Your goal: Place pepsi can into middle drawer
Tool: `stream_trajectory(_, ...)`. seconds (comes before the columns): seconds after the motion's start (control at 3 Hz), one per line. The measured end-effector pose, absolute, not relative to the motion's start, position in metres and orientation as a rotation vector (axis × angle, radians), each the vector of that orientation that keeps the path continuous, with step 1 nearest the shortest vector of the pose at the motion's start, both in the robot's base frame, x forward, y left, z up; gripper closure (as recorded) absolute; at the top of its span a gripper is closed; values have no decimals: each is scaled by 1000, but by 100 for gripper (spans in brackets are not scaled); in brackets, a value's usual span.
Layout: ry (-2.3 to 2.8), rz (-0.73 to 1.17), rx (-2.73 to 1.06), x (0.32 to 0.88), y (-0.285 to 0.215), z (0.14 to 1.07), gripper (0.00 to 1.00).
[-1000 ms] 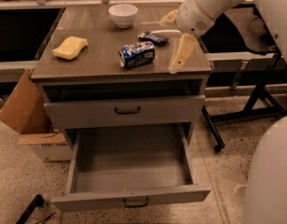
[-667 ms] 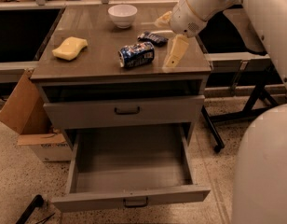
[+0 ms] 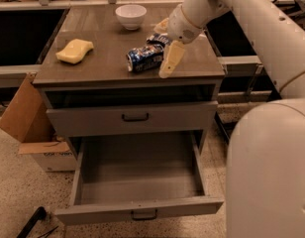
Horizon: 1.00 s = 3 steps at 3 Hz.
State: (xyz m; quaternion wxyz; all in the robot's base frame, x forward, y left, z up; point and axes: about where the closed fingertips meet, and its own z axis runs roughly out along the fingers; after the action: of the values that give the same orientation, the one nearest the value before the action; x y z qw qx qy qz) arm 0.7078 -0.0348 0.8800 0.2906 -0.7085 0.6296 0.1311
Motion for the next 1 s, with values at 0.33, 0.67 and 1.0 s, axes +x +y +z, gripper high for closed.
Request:
stream_trajectory(0.33,1712,366,-1889,721,-25,860,3)
stream_trajectory(0.67,1724,379,-1891,727,-19,850,26)
stream_trajectory(1.0,1728,399,-1889,728,-15,844,49)
